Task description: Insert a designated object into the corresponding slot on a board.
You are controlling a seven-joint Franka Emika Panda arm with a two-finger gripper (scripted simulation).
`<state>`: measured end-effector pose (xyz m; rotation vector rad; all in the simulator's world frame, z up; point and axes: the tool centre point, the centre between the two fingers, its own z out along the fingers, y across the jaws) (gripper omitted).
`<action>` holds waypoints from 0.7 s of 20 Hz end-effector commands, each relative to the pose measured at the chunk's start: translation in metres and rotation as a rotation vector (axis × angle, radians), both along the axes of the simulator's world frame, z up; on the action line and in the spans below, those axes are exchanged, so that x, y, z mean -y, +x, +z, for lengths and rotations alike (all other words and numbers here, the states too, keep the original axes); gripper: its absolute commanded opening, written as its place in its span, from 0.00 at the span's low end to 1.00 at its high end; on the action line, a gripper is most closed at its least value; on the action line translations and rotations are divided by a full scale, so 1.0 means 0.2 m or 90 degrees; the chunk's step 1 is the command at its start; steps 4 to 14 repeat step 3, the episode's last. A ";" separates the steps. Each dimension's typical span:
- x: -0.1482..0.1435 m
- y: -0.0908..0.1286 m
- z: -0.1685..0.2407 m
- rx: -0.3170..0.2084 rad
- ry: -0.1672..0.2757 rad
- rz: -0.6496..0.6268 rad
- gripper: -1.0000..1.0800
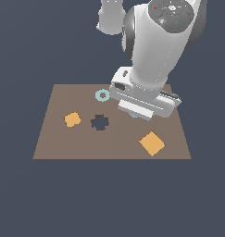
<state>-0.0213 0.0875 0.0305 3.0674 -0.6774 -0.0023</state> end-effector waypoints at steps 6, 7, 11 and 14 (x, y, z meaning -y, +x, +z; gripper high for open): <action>0.00 0.00 0.00 0.000 0.000 0.000 0.96; 0.00 0.00 0.00 0.000 0.000 0.000 0.96; 0.00 0.00 0.00 0.000 0.000 0.000 0.96; 0.00 0.00 0.00 0.000 0.000 0.000 0.96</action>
